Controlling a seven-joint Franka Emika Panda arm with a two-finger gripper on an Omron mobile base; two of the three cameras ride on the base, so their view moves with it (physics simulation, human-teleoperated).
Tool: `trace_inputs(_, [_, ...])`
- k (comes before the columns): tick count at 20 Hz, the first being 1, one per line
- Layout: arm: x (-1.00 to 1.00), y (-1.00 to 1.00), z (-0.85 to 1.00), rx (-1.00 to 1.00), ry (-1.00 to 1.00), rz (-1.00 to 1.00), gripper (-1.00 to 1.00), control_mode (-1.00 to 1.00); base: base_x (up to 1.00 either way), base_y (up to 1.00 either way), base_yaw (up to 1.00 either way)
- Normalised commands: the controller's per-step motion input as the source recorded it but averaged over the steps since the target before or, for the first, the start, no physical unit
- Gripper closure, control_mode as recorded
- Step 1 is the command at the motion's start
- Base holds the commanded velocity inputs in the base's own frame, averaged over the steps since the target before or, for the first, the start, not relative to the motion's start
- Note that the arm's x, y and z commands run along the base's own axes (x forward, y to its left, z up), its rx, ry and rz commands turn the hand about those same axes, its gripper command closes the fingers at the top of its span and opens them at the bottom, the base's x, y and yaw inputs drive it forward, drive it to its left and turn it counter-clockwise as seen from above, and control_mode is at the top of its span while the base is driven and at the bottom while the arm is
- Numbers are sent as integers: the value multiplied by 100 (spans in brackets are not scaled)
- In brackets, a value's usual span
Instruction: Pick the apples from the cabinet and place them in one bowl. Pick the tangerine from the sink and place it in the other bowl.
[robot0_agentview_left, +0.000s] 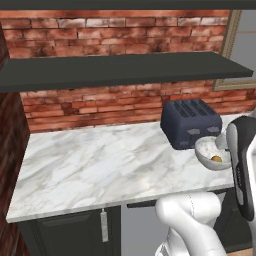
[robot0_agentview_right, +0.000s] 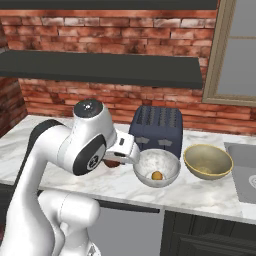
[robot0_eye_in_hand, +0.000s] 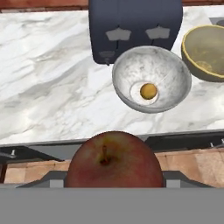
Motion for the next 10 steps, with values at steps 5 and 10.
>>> trace_inputs(5, [41,-24,-32,-2,0,0,100,-100,0,0,0])
trace_inputs(10, [50,-28,-15,0,-4,0,100,-100,0,0,0])
